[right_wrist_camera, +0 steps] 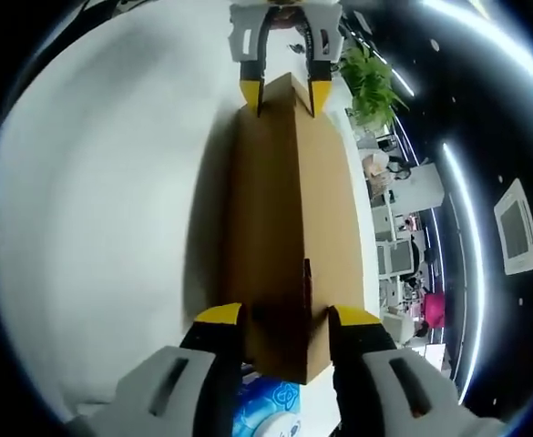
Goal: Operate the shoe box by opening the lid, removing the specified soft item, and placing it in the target area until the item is outside and the box remains undamaged.
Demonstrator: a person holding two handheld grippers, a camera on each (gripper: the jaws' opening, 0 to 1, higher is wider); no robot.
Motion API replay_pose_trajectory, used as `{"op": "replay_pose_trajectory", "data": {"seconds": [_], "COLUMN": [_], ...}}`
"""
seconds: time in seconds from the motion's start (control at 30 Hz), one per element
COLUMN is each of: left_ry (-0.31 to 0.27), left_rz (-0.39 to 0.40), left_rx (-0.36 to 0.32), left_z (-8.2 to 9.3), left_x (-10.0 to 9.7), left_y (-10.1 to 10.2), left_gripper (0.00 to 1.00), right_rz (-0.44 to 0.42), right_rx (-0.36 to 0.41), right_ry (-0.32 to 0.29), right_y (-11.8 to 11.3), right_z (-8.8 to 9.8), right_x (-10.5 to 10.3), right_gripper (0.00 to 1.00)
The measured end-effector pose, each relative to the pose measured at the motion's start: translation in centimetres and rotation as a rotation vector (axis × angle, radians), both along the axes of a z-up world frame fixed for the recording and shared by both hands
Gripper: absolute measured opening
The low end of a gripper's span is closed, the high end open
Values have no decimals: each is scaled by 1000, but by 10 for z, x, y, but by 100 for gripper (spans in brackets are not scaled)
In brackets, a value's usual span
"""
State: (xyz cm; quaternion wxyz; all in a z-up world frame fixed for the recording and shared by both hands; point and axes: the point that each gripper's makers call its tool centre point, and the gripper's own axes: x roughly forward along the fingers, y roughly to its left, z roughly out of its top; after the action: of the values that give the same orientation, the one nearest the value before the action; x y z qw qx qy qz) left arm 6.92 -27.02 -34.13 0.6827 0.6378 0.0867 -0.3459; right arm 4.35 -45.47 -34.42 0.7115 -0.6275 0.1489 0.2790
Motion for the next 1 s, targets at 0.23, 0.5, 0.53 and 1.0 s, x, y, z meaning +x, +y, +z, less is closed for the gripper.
{"op": "replay_pose_trajectory", "data": {"seconds": [0.23, 0.5, 0.53, 1.0], "left_ry": [-5, -5, -4, 19], "left_rz": [0, -4, -3, -24], "left_rx": [-3, -2, -2, 3], "left_z": [-1, -1, -1, 1], "left_x": [0, 0, 0, -2], "left_y": [0, 0, 0, 1], "left_gripper": [38, 37, 37, 37], "right_rz": [-15, -18, -18, -22], "right_rx": [9, 17, 16, 14], "right_ry": [-7, -7, -6, 31], "right_y": [0, 0, 0, 1], "right_z": [3, 4, 4, 6], "right_x": [5, 5, 5, 0], "right_gripper": [35, 34, 33, 31]}}
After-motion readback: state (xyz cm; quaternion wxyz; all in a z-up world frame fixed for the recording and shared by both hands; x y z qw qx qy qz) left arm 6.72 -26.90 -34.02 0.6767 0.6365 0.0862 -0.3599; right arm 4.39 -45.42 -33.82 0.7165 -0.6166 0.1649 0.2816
